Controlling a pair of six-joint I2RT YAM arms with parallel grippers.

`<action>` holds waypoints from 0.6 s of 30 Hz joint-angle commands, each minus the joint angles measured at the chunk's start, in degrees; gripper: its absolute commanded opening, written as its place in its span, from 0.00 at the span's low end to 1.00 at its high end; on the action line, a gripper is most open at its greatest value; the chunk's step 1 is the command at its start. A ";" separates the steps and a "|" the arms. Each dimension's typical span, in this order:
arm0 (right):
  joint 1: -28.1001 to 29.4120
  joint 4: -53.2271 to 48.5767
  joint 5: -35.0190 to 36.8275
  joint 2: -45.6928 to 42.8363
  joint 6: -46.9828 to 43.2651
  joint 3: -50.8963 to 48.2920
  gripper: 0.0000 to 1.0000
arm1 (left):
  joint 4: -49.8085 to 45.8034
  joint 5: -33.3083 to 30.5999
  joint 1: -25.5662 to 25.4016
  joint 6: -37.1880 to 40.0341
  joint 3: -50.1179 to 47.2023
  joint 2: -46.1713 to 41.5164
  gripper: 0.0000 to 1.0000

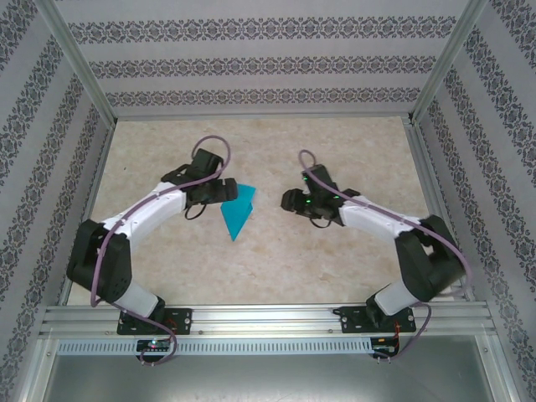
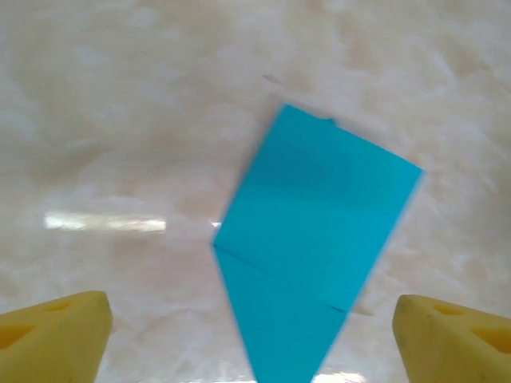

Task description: Fold a paper plane with a square sheet of paper (pick it up from the middle)

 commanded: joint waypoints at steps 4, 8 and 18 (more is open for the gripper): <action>11.79 3.25 -2.49 12.70 1.68 14.05 0.43 | 4.56 2.64 7.78 -4.57 -8.67 -6.86 0.97; 15.70 2.12 -5.63 20.95 2.30 21.98 0.41 | 5.83 4.04 11.39 -5.69 -12.62 -9.98 0.98; 15.05 -5.44 -7.42 28.57 -0.85 27.62 0.40 | 7.05 7.00 13.20 -5.62 -14.41 -10.57 0.98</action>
